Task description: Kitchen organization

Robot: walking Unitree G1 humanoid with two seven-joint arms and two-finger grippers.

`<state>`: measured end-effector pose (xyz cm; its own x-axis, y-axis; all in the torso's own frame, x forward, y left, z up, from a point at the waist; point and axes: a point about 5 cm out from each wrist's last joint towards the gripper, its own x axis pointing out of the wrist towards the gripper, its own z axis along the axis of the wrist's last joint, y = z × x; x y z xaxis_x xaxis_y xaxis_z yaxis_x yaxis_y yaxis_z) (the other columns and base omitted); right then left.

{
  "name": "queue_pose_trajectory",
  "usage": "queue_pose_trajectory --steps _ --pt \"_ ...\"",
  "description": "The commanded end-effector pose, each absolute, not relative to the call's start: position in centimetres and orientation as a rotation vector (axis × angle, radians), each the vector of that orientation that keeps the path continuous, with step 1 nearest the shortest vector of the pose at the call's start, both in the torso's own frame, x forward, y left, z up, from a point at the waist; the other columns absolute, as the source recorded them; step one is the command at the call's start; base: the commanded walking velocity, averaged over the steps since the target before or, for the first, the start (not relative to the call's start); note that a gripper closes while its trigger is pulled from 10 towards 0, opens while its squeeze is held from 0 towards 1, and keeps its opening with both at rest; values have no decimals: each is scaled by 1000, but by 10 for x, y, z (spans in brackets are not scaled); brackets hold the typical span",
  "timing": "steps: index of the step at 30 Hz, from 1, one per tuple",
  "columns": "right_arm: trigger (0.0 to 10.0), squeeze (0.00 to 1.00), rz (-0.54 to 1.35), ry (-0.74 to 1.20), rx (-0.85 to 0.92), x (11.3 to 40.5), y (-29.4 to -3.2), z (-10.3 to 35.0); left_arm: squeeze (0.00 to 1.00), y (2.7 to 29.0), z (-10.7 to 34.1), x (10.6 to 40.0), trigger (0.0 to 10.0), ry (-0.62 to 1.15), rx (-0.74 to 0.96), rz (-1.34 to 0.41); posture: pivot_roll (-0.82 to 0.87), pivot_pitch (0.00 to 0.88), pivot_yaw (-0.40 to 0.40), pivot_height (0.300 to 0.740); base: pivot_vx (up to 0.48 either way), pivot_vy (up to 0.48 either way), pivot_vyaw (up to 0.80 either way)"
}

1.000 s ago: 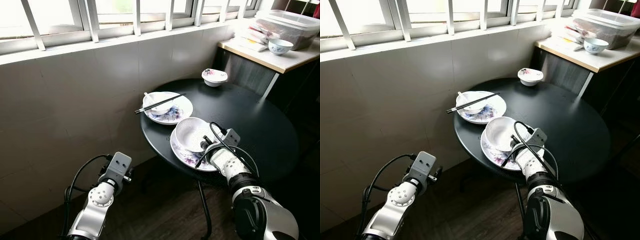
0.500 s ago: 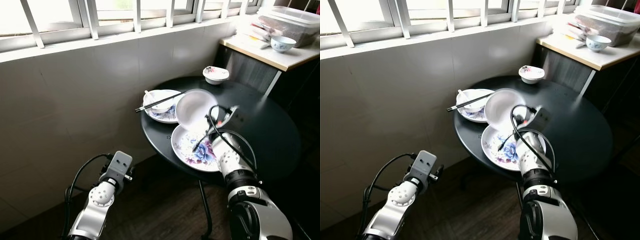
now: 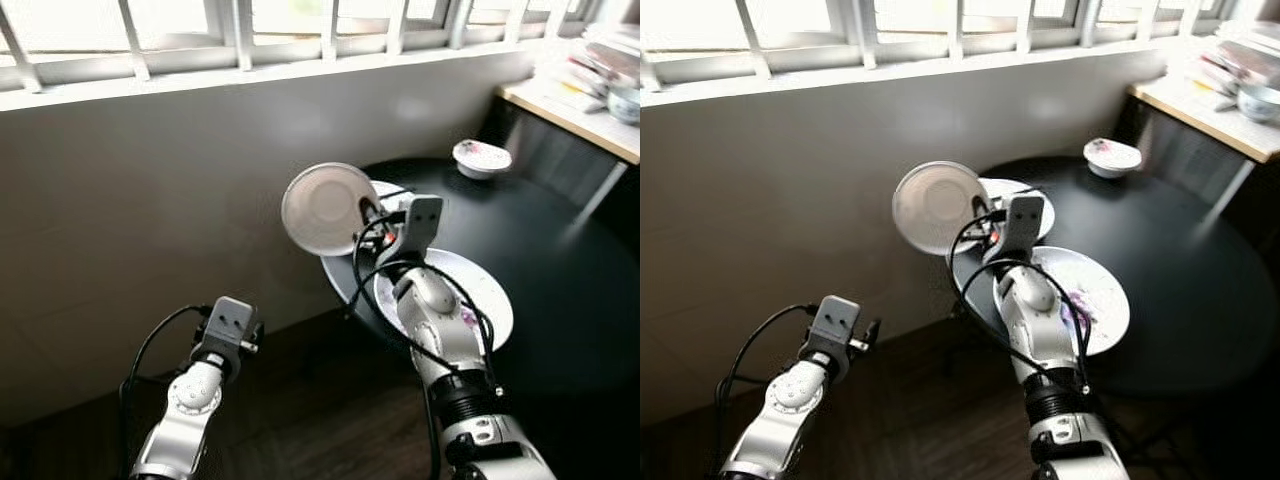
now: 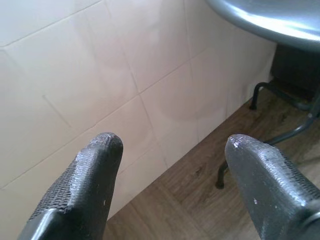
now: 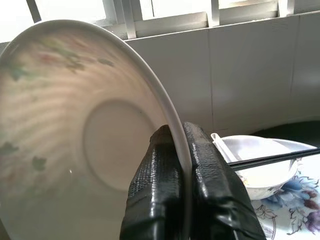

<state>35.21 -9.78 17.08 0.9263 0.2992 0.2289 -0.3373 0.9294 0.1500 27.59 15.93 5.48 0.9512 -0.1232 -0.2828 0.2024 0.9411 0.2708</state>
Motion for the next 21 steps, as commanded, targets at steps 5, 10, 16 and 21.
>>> queue_pose_trajectory --steps 5,10,16,21 --pt "0 0 354 -271 121 346 -97 178 0 159 56 276 10000 255 300 -168 85 0 -62 740 0 480 800" --pt "0 0 363 -285 94 343 -96 179 0 159 55 276 10000 256 300 -169 84 0 -61 740 0 480 800" --pt "0 0 370 -304 62 340 -94 179 0 159 57 276 10000 240 292 -163 84 0 -60 740 0 317 800" --pt "0 0 366 -312 46 340 -94 180 0 159 59 276 10000 224 308 -162 85 0 -61 740 0 0 800"
